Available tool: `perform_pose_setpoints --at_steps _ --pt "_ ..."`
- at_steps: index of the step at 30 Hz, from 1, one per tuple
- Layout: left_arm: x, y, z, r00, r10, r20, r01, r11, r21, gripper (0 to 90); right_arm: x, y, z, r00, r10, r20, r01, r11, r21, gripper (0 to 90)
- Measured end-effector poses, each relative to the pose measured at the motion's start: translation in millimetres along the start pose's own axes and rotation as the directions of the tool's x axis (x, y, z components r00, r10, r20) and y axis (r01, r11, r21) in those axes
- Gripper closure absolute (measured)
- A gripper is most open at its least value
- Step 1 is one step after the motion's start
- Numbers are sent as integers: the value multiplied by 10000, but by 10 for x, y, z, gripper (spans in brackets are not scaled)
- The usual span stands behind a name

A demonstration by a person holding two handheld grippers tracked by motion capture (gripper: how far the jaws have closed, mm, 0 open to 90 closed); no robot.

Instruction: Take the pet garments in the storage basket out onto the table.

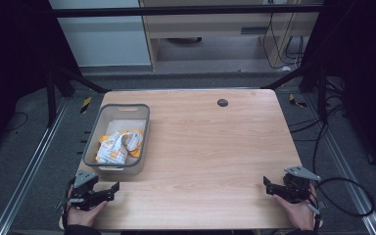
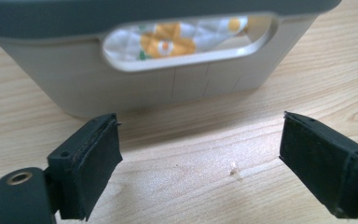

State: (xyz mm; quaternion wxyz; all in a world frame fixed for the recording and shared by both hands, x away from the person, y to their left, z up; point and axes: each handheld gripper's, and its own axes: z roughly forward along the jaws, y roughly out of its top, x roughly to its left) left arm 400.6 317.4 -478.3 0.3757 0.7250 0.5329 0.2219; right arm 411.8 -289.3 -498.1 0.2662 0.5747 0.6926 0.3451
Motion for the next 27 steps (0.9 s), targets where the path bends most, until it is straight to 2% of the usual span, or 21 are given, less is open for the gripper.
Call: perform_pose_setpoints --at_steps 4,12,14,27 --pt "-14 28 -71 10000 -8 53 9 9997 -237 126 59 -7 -28 9997 -185 -140 185 9998 -9 75" --pt "10 52 -191 9991 -363 199 374 9974 -611 133 107 -9 -39 9987 -273 -441 270 9996 -85 88" --pt "3 82 -239 9994 -308 154 320 9959 -849 142 113 -9 -43 9986 -290 -445 285 9995 -116 89" --pt "0 212 -371 9992 -367 -152 343 9905 -1331 146 125 -15 -40 9985 -343 -438 336 9993 -155 90"
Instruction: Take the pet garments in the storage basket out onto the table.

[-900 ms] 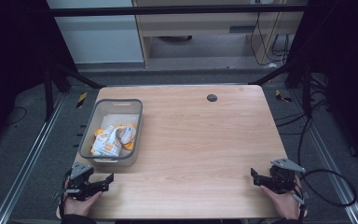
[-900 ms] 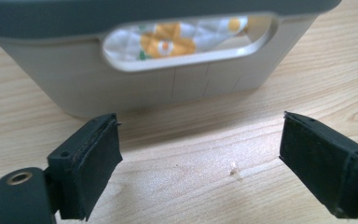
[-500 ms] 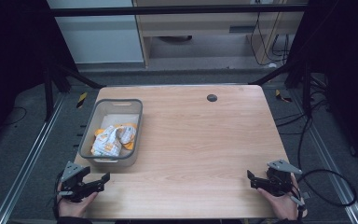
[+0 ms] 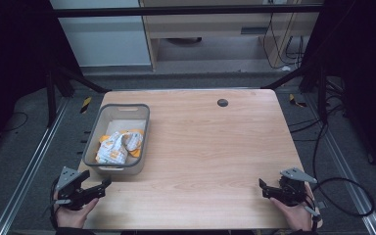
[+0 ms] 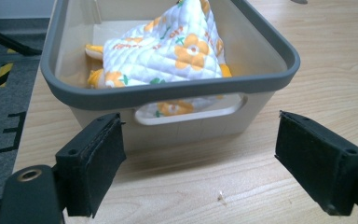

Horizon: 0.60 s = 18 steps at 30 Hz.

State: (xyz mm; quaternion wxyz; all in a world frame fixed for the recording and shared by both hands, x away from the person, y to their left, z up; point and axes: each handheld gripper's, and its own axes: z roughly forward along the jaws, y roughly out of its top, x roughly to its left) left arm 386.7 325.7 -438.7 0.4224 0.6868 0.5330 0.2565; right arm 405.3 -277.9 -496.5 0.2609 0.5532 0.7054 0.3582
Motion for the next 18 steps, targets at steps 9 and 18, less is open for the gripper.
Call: perform_pose_setpoints --at_steps 9,18 --pt "14 221 -65 10000 31 55 -29 9990 -452 155 -8 -7 0 10000 22 55 -22 10000 -58 91" --pt "33 401 -150 9996 15 291 11 9961 -879 155 -27 -21 -26 9998 85 155 -83 9999 -114 93"
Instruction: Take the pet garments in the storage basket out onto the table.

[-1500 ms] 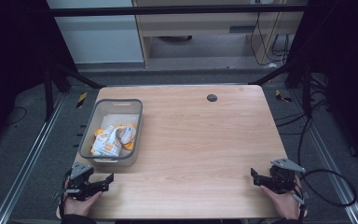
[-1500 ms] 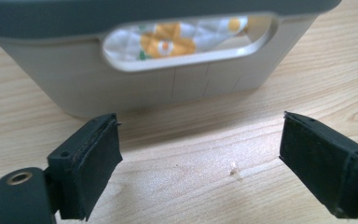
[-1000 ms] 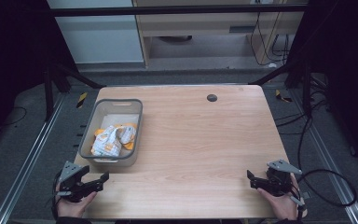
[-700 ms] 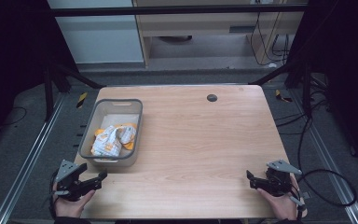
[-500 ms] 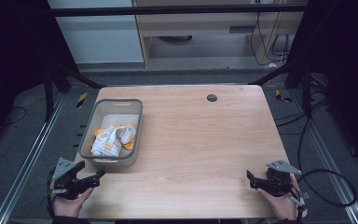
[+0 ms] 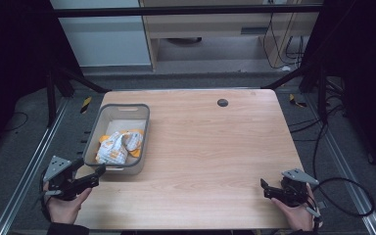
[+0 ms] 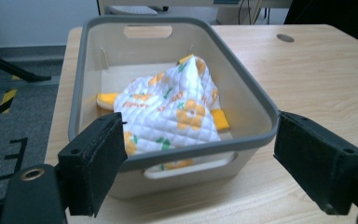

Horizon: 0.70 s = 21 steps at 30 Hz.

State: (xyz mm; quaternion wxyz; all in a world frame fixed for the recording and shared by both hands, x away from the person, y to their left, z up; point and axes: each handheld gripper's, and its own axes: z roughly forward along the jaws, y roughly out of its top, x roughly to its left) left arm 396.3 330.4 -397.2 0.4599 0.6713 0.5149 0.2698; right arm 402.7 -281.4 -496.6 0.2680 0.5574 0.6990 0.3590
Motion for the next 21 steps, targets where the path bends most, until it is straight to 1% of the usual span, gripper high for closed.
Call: perform_pose_setpoints --at_steps 5,10,13,14,15,16,17,21 --pt "-21 106 39 9998 182 64 -182 9998 19 156 -13 0 -8 10000 47 16 -47 10000 -35 94" --pt "-46 209 119 9992 369 129 -371 9991 212 156 -16 3 -9 10000 23 44 -23 10000 -63 94" --pt "-58 248 145 9990 400 213 -406 9987 305 156 -16 3 -7 10000 36 46 -36 10000 -51 94" --pt "-79 294 175 9984 489 282 -499 9980 391 156 -18 3 -7 10000 33 27 -33 10000 -48 94" --pt "-79 294 175 9984 489 282 -499 9980 391 156 -18 3 -7 10000 33 27 -33 10000 -48 94" --pt "-101 344 204 9976 619 306 -633 9969 462 156 -20 2 -8 10000 34 21 -34 10000 -57 94" --pt "-111 364 218 9973 664 322 -679 9965 480 156 -20 1 -6 10000 39 9 -39 10000 -56 94" --pt "-132 409 261 9965 764 338 -782 9953 564 157 -20 1 -3 10000 26 1 -26 10000 -44 94"
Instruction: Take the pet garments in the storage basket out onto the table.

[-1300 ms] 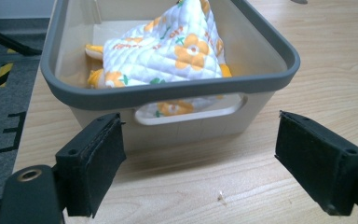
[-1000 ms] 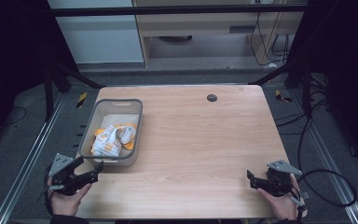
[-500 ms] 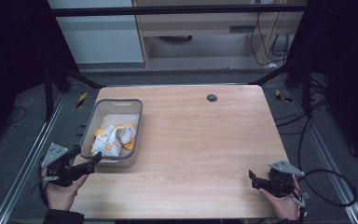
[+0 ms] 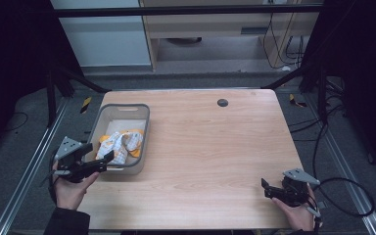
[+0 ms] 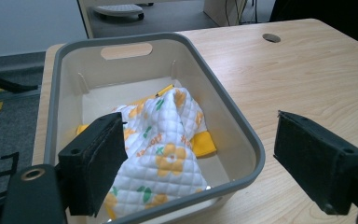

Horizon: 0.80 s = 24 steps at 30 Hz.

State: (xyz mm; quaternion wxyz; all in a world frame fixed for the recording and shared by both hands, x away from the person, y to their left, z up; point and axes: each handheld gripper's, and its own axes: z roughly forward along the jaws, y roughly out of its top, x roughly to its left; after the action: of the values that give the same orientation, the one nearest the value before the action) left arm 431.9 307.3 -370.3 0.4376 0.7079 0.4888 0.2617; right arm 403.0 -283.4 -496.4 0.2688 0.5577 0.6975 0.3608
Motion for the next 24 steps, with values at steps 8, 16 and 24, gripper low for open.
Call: perform_pose_setpoints --at_steps 8,16,24 --pt "-18 137 113 9994 333 15 -334 9984 452 158 -8 2 0 10000 83 -4 -83 10000 29 94" --pt "-19 243 190 9981 612 -28 -607 9947 831 159 -10 4 3 9999 104 -36 -104 9999 36 94" --pt "12 330 287 9979 645 15 -642 9905 1220 168 -14 2 14 9999 108 -50 -107 9999 102 94"
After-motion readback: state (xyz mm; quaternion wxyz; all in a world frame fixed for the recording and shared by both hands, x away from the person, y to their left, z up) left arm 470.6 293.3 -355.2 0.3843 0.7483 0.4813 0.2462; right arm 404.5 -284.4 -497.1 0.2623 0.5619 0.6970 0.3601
